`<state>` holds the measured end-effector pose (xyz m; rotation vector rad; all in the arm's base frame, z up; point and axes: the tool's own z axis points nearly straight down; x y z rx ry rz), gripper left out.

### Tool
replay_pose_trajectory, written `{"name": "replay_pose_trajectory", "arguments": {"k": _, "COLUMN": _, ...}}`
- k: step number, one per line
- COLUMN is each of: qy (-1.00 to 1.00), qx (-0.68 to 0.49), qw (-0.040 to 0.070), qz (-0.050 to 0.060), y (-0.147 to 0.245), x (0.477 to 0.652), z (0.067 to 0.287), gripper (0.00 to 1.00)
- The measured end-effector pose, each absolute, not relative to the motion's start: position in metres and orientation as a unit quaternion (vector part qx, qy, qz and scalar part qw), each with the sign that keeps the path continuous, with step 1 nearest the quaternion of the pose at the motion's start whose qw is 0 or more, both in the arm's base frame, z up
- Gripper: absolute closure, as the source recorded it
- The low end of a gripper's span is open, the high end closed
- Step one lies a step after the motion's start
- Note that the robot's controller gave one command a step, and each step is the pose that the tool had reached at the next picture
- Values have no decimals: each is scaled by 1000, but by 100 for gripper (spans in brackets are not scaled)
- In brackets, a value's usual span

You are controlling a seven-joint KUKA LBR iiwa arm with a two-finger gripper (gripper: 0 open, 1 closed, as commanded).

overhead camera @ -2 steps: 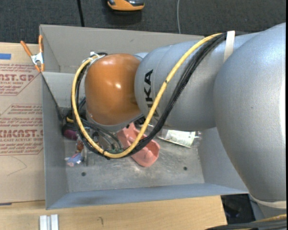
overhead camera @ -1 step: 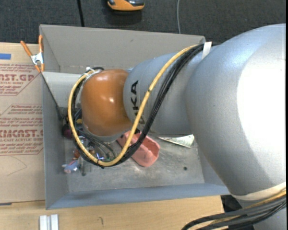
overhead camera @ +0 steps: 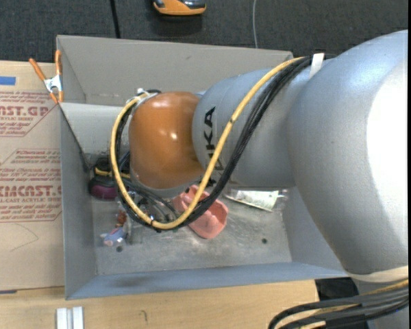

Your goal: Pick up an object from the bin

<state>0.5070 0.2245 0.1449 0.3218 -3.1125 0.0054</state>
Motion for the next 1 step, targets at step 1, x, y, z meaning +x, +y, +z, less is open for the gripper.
{"name": "replay_pose_trajectory", "arguments": {"k": 1, "qy": -995, "qx": 98, "qw": -3, "qz": -1, "y": 223, "x": 516, "z": 192, "gripper": 100}}
